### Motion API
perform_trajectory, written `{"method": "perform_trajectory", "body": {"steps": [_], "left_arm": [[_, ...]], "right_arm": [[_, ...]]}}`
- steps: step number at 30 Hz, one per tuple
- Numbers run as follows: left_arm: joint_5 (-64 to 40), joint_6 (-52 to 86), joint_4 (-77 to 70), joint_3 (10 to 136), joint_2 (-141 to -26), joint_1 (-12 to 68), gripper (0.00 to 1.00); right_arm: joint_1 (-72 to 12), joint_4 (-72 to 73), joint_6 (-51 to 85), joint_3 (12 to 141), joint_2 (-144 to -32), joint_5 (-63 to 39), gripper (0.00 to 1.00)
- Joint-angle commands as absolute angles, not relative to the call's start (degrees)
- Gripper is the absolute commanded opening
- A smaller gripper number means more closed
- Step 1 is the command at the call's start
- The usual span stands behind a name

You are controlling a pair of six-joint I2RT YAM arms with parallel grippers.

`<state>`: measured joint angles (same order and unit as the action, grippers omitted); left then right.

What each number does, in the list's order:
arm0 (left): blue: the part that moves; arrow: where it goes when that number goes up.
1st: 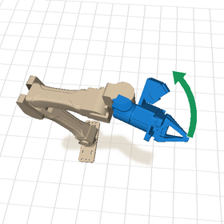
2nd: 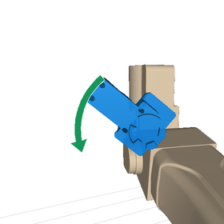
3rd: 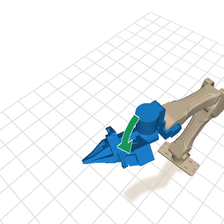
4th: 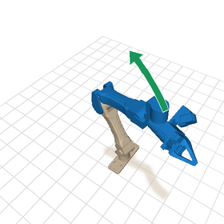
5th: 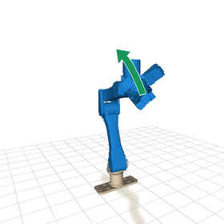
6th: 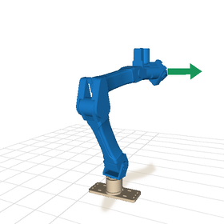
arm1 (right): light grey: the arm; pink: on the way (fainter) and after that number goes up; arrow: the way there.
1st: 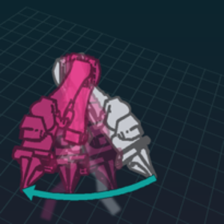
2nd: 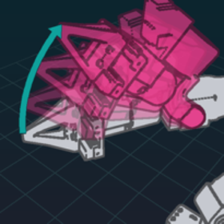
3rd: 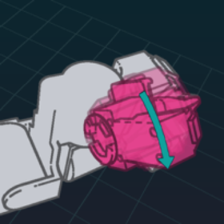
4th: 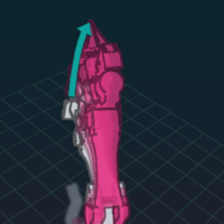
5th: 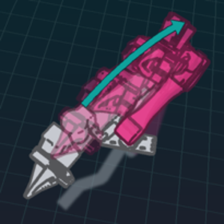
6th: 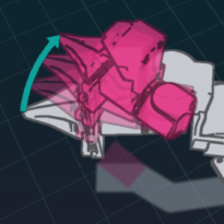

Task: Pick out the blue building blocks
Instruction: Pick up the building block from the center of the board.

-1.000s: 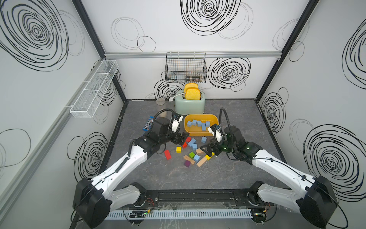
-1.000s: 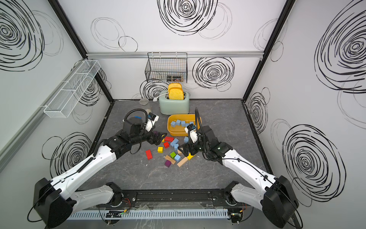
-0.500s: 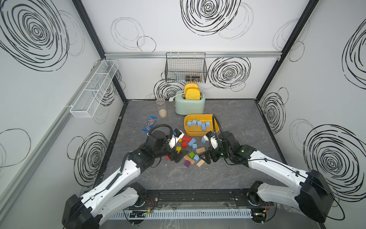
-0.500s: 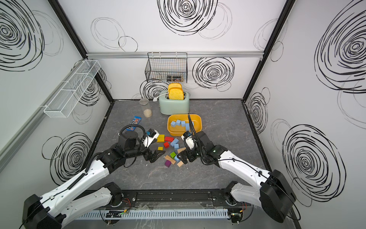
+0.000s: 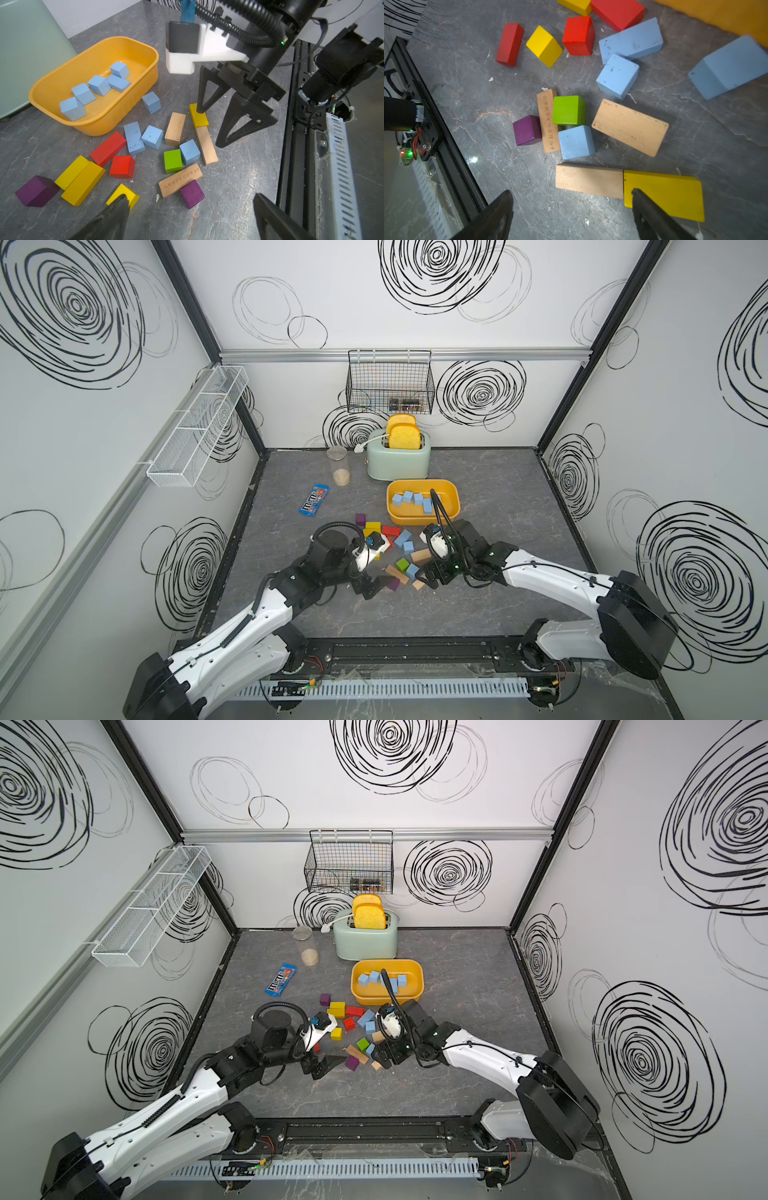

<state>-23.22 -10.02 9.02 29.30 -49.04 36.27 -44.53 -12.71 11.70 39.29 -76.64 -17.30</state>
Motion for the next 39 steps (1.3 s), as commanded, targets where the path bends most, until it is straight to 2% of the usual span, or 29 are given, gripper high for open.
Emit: {"method": "perform_trajectory", "body": {"steps": [1,16,39], "left_arm": [[-23.9,-10.1,3.2,27.2,-47.7,36.8,0.96],[-23.6,-11.8,2.9,26.0,-48.3,38.0,0.96],[-23.7,-11.9,3.2,26.4,-48.9,38.1,0.96]], "right_arm": [[-45.1,-13.2,11.2,41.2,-79.1,-16.8,0.88],[-47.3,-11.3,11.8,44.6,-86.3,-15.1,0.81],[-48.3,-9.1,13.3,47.2,-92.9,-12.4,0.61]]}}
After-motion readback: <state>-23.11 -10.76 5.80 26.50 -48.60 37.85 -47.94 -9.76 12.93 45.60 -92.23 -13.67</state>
